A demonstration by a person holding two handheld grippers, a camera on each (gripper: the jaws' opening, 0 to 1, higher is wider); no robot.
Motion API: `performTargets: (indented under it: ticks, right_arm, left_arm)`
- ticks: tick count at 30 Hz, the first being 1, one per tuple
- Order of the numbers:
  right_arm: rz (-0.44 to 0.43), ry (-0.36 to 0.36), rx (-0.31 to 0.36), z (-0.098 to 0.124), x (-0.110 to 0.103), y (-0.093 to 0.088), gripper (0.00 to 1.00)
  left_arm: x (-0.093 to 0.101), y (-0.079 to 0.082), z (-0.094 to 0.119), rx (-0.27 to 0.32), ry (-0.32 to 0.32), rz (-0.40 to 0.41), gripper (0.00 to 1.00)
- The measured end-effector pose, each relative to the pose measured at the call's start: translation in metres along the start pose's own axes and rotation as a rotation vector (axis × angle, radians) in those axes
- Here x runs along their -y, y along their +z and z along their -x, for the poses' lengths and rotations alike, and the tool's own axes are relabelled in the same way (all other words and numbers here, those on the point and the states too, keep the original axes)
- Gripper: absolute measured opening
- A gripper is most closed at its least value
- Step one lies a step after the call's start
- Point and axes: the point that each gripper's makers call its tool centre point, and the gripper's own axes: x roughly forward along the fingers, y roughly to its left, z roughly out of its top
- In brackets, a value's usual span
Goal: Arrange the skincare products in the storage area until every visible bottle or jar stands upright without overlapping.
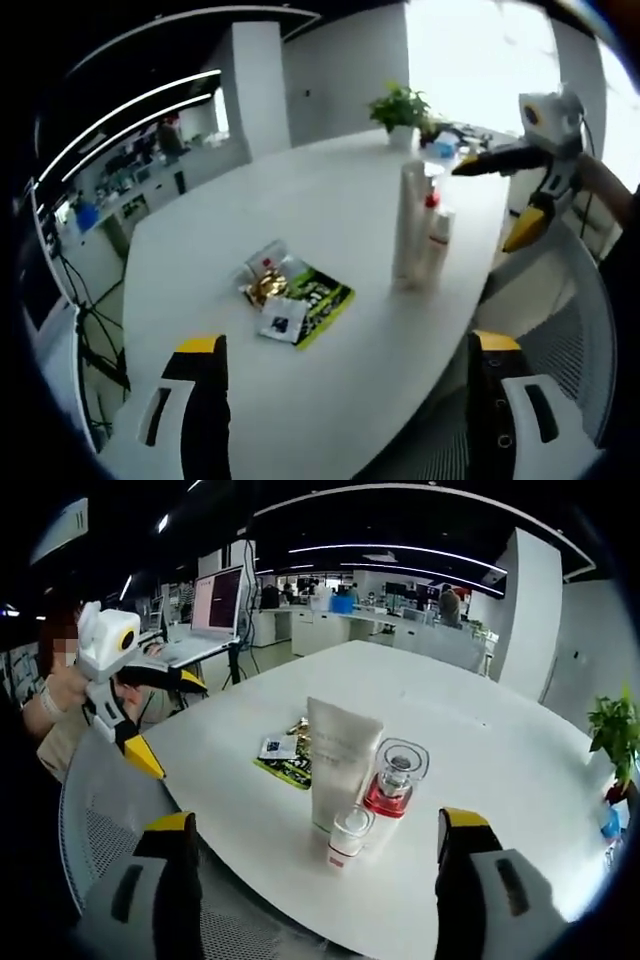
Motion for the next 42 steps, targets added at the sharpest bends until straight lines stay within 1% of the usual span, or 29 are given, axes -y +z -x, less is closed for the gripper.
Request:
performTargets:
  ticks: [4, 10, 12, 13, 15, 17, 20, 21, 22, 23, 25, 27, 29, 32, 35, 36, 40, 42]
  right_arm:
    - [-0.009, 0.001, -0.003, -0.001, 0.002, -0.002, 0.99]
    - [-0.014, 0.001, 0.005, -0.002, 0.007, 0.0, 0.99]
    - [-0.017, -0.003, 0.007, -0.003, 0.009, 0.0, 0.99]
    - [-0.016, -0.003, 0.006, -0.003, 0.009, 0.0, 0.99]
    - [-0.02, -0.004, -0.001, -0.004, 0.01, -0.002, 0.99]
    - [-0.024, -0.001, -0.005, -0.004, 0.011, -0.003, 0.99]
    - [-0.026, 0.0, -0.011, -0.004, 0.011, -0.004, 0.99]
    - [-0.024, -0.002, -0.015, -0.004, 0.011, -0.005, 0.99]
    - [-0.02, -0.001, -0.015, -0.004, 0.011, -0.005, 0.99]
    - [-0.02, 0.001, -0.017, -0.005, 0.011, -0.005, 0.99]
    - [-0.024, 0.005, -0.016, -0.005, 0.01, -0.005, 0.99]
    - [-0.026, 0.012, -0.024, -0.006, 0.01, -0.006, 0.99]
    - [-0.024, 0.01, -0.028, -0.006, 0.011, -0.007, 0.99]
    - [-0.029, 0.01, -0.027, -0.006, 0.013, -0.007, 0.99]
    - [-0.031, 0.013, -0.03, -0.007, 0.013, -0.007, 0.99]
    - [-0.03, 0.013, -0.031, -0.007, 0.013, -0.007, 0.99]
    - [-0.032, 0.01, -0.036, -0.008, 0.013, -0.006, 0.99]
    - [-0.034, 0.007, -0.038, -0.008, 0.014, -0.006, 0.99]
  left_arm:
    - [-0.004, 0.002, -0.005, -0.009, -0.003, -0.011, 0.97]
    - [-0.018, 0.007, -0.014, -0.017, 0.001, -0.03, 0.97]
    - [-0.021, 0.007, -0.017, -0.021, -0.011, -0.016, 0.97]
    - [-0.021, 0.007, -0.019, -0.019, -0.029, 0.008, 0.97]
    - [-0.025, 0.011, -0.022, 0.0, -0.031, 0.018, 0.96]
    - [-0.029, 0.013, -0.026, 0.003, -0.033, 0.011, 0.93]
    - [-0.036, 0.015, -0.034, -0.003, -0.034, -0.007, 0.91]
    - [-0.037, 0.016, -0.035, -0.001, -0.039, -0.02, 0.88]
    - [-0.038, 0.02, -0.038, 0.013, -0.051, -0.055, 0.85]
    - [-0.039, 0.022, -0.04, 0.02, -0.058, -0.074, 0.81]
    - [-0.043, 0.021, -0.046, 0.008, -0.063, -0.079, 0.77]
    - [-0.048, 0.022, -0.052, 0.001, -0.064, -0.107, 0.76]
    - [-0.057, 0.026, -0.058, 0.009, -0.048, -0.144, 0.72]
    - [-0.066, 0.029, -0.065, 0.008, -0.041, -0.154, 0.65]
    - [-0.074, 0.037, -0.076, 0.029, -0.07, -0.162, 0.64]
    - [-0.077, 0.038, -0.079, 0.027, -0.071, -0.166, 0.63]
    - [-0.094, 0.042, -0.095, 0.007, -0.052, -0.245, 0.55]
    - [-0.1, 0.043, -0.103, -0.001, -0.057, -0.241, 0.55]
